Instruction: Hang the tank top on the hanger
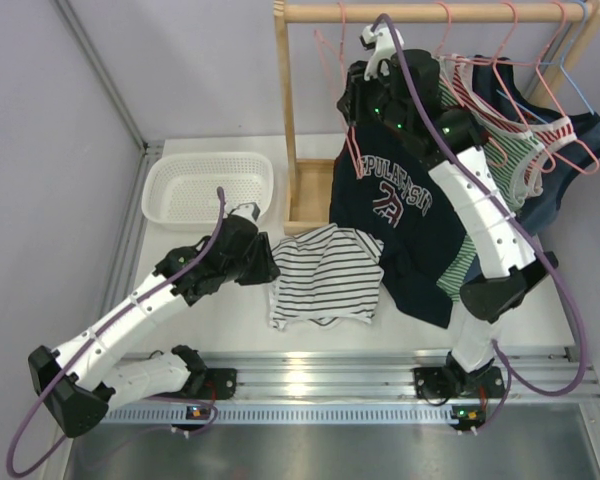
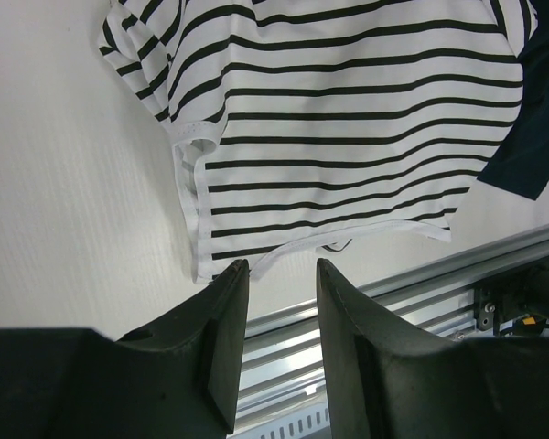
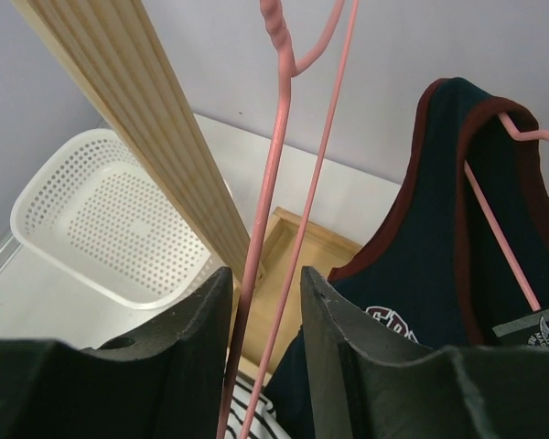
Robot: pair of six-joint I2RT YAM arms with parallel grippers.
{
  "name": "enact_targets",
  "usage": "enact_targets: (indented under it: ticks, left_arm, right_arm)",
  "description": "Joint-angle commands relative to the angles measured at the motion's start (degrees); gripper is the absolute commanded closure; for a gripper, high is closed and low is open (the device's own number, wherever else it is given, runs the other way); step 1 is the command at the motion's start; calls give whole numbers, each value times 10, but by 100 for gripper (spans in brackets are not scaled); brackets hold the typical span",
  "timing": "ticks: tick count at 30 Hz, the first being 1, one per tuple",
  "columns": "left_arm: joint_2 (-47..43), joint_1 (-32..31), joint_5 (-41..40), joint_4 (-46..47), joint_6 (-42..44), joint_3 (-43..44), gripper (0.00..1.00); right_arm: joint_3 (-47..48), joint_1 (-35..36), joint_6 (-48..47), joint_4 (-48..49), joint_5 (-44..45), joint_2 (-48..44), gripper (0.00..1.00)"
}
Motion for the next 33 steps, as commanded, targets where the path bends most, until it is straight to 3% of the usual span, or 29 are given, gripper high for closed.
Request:
enact_targets:
  ticks: [1, 9, 29, 33]
  left_arm:
    - [0, 0, -2, 11, 7, 12, 59]
    - [-2, 0, -2, 17, 6, 6, 59]
    - [10, 0, 0, 25, 10, 4, 59]
    - [11, 0, -1, 27, 9, 4, 59]
  right_arm:
    - [13, -1, 5, 20, -5, 10, 64]
    - [49, 2, 6, 3, 2, 34, 65]
    - [49, 16, -16, 1, 56, 20, 80]
    - [59, 16, -22, 0, 61, 22, 92]
